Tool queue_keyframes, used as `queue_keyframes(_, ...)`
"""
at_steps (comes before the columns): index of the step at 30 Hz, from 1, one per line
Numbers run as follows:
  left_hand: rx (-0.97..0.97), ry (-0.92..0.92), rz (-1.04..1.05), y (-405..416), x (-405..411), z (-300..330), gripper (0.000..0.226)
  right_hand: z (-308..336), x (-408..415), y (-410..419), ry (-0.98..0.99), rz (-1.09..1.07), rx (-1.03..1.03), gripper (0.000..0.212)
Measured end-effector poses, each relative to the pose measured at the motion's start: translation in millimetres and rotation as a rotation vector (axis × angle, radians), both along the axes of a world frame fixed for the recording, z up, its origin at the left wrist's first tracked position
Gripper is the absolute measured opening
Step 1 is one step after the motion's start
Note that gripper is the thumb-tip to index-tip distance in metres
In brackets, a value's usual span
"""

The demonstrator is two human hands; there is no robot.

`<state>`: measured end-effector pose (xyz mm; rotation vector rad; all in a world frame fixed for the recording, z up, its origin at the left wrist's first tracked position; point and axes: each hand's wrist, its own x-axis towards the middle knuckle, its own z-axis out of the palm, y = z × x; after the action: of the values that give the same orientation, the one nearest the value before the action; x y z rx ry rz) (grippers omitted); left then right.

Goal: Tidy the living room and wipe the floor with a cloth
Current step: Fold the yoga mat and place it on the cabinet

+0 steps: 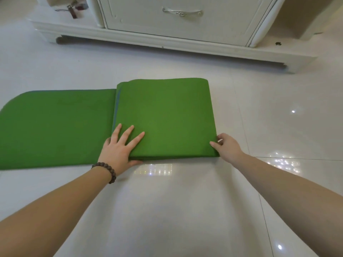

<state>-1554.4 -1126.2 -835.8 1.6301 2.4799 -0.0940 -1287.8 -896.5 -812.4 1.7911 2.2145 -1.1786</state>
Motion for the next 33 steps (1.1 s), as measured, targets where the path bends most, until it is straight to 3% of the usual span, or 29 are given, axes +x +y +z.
queue_keyframes(3,-0.061,-0.024,-0.013,0.9,-2.7,2.0,0.106,5.2,-7.8,-8.0,-0.036,0.102,0.257,0.056)
queue_keyframes(5,-0.112,-0.035,-0.017,3.3,-3.5,5.0,0.109,8.2,-8.5,-22.3,-0.085,0.417,0.458,0.082)
queue_keyframes(8,-0.159,-0.035,-0.030,4.3,-5.8,11.5,0.106,-1.8,-17.5,-33.0,-0.390,0.858,0.405,0.114)
queue_keyframes(13,-0.198,0.082,-0.099,-5.6,2.2,16.8,0.095,-4.9,-26.1,-30.2,-0.562,0.934,0.553,0.096)
queue_keyframes(16,-0.180,0.108,-0.093,-8.2,6.3,14.6,0.095,-0.5,-29.8,-38.7,-0.600,0.921,0.608,0.097)
queue_keyframes(19,-0.195,0.096,-0.104,-6.8,2.6,19.1,0.089,4.7,-35.2,-43.8,-0.513,0.921,0.632,0.103)
queue_keyframes(24,-0.170,0.143,-0.121,8.9,-3.9,73.4,0.073,34.4,-92.0,-70.6,-0.198,1.000,0.670,0.102)
queue_keyframes(26,-0.022,0.150,-0.159,17.5,-11.0,94.0,0.075,49.2,-126.0,-86.3,-0.092,0.993,0.701,0.100)
queue_keyframes(28,0.302,0.175,-0.202,21.0,-24.0,106.9,0.077,68.5,-150.7,-89.8,-0.013,0.912,0.686,0.091)
queue_keyframes(30,0.520,0.122,-0.059,14.8,-39.3,110.6,0.082,85.8,-162.1,-82.2,0.078,0.807,0.670,0.079)
queue_keyframes(33,0.372,-0.004,0.318,0.5,-56.6,117.8,0.096,101.9,-162.2,-73.8,0.162,0.711,0.649,0.072)
